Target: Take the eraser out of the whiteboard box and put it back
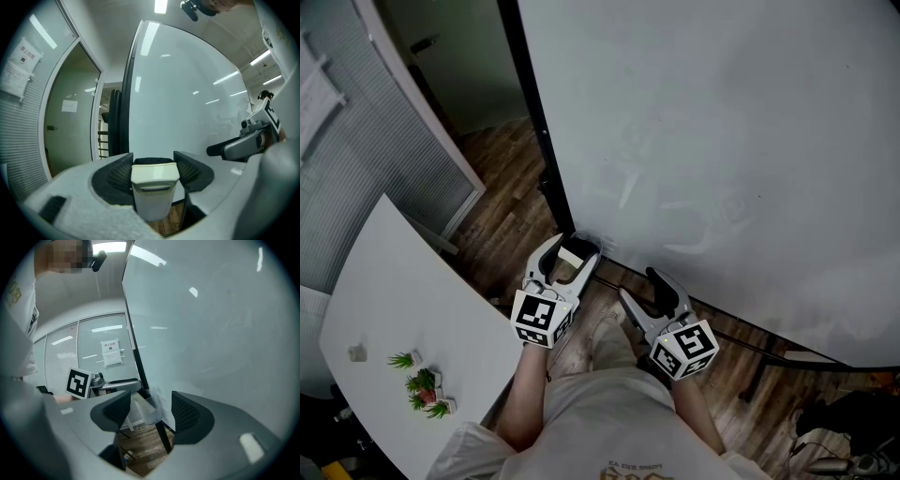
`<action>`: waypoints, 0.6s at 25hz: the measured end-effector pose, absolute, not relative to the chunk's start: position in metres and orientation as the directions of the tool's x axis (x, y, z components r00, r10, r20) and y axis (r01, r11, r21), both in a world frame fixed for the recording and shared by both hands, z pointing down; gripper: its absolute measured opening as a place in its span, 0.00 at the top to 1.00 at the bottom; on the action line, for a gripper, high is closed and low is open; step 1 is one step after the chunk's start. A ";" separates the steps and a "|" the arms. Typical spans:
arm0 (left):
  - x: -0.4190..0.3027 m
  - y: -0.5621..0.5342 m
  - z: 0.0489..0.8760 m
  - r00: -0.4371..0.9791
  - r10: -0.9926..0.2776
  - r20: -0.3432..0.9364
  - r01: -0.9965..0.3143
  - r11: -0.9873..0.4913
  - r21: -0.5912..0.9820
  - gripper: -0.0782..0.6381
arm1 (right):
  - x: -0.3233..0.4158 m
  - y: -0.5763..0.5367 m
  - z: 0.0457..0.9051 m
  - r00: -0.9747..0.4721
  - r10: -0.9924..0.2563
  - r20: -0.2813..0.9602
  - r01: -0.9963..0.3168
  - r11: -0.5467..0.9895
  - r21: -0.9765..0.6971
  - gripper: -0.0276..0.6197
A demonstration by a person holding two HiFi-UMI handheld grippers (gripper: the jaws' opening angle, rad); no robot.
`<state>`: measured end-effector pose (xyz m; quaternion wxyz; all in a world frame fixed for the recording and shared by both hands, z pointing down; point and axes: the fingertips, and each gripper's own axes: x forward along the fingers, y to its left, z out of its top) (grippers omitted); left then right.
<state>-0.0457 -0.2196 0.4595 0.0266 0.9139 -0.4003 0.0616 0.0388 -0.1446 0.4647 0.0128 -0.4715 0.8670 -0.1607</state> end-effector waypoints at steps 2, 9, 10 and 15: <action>-0.044 -0.221 0.460 0.674 -0.726 0.138 -0.733 -0.680 0.002 0.52 | 0.040 -0.147 0.464 -0.554 -0.822 0.131 -0.814 0.502 -0.291 0.55; -0.041 -0.225 0.468 0.678 -0.718 0.160 -0.728 -0.686 0.005 0.52 | 0.039 -0.151 0.465 -0.555 -0.819 0.144 -0.815 0.500 -0.294 0.55; -0.040 -0.226 0.469 0.677 -0.717 0.164 -0.727 -0.687 0.000 0.52 | 0.039 -0.152 0.466 -0.555 -0.819 0.146 -0.815 0.499 -0.295 0.55; -0.037 -0.228 0.475 0.677 -0.714 0.179 -0.724 -0.689 -0.009 0.52 | 0.041 -0.155 0.470 -0.554 -0.818 0.154 -0.815 0.496 -0.299 0.55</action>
